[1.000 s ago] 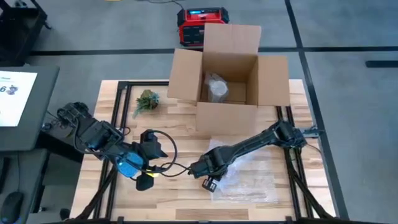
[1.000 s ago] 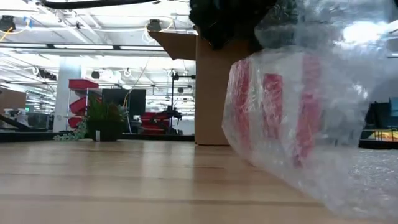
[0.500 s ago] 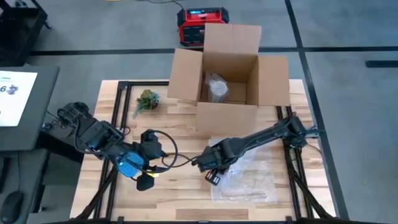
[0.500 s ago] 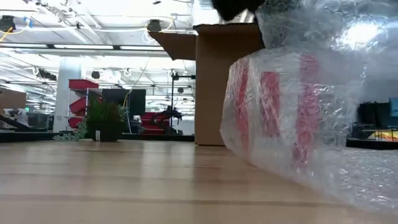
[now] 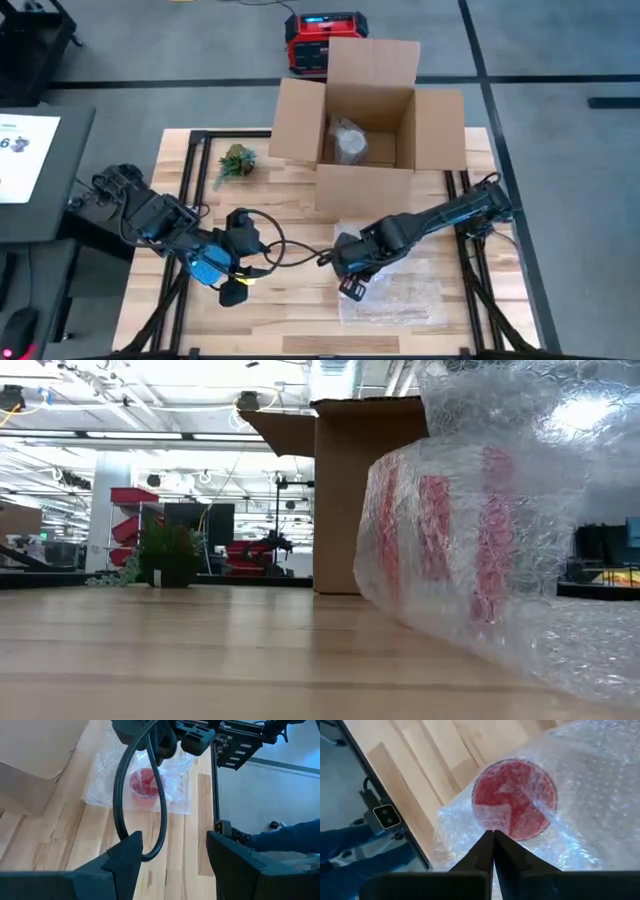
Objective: Wrap mug
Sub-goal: Wrap the red mug in the bubble wrap
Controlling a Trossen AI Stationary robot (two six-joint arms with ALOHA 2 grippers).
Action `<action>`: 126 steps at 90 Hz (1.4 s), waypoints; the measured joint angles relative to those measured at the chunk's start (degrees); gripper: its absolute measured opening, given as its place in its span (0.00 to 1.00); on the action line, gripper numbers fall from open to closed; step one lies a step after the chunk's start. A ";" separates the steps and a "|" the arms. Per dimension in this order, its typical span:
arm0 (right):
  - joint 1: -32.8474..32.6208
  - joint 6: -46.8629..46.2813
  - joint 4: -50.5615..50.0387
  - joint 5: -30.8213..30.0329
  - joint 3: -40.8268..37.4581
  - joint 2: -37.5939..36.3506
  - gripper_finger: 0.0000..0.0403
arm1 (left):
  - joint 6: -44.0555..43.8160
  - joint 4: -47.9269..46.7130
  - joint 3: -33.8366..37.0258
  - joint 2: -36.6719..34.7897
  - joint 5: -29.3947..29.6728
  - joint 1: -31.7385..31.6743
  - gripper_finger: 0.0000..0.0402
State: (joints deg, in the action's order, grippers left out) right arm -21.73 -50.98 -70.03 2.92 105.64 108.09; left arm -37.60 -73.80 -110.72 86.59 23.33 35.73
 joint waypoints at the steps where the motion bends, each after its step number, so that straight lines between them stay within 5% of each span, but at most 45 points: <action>1: -0.06 0.00 0.34 0.00 -0.18 0.00 0.00 | 0.00 0.00 0.00 0.00 -0.01 0.00 0.50; 68: -1.17 -1.37 7.11 -0.22 -6.57 0.06 0.00 | -0.53 -0.03 0.02 0.32 0.45 -0.02 0.50; 104: 0.09 -1.24 8.81 3.74 -6.51 11.87 0.00 | -0.66 0.28 0.04 0.68 0.59 -0.04 0.50; 126: 0.82 -1.00 7.93 1.97 -6.47 11.88 0.00 | -1.22 0.39 0.04 0.68 0.64 -0.04 0.50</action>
State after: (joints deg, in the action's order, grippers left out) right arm -20.90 -51.98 -62.11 4.89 99.17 119.98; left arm -38.83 -73.41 -110.67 87.26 23.97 35.68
